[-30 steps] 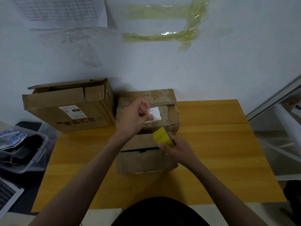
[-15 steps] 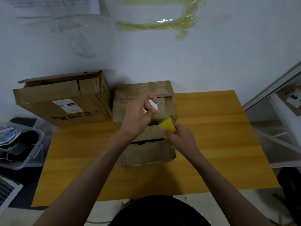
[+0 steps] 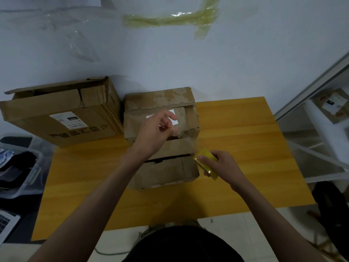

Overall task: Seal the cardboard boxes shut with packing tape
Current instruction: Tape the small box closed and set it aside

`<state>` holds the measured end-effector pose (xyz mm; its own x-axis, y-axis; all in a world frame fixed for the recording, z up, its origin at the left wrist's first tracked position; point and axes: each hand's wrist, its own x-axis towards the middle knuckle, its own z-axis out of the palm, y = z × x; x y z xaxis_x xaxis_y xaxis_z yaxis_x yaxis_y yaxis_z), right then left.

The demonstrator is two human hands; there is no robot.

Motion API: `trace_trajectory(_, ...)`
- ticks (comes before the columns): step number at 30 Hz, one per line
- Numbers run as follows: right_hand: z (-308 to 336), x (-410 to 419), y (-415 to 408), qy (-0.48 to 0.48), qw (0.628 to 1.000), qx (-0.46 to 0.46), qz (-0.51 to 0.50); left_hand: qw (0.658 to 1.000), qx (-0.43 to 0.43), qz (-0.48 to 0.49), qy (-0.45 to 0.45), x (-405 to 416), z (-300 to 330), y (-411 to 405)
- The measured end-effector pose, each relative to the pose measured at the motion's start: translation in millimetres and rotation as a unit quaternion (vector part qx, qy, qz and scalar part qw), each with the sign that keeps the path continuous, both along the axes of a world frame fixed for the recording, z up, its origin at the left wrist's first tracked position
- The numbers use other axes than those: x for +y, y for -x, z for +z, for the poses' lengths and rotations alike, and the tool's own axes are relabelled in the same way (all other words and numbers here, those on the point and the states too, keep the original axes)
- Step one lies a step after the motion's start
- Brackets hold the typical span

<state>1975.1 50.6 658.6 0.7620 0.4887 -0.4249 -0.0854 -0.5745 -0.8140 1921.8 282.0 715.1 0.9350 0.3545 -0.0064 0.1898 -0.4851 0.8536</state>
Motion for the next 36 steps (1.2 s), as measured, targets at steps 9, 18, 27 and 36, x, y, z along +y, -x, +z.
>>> trace_trajectory(9,-42,-28,36,0.029,0.978,0.192,0.078,0.993,0.031,-0.094,-0.066,-22,-34,12)
trace_trajectory(18,-73,-18,73,0.031,0.978,0.197,0.054,0.980,0.102,-0.121,-0.118,-14,-64,11)
trace_trajectory(27,-72,-1,85,0.027,0.982,0.184,0.037,0.980,0.122,-0.110,-0.110,7,-67,7)
trace_trajectory(36,-92,-10,95,0.078,0.975,0.206,-0.011,0.977,0.152,-0.120,-0.090,-17,-108,-8)
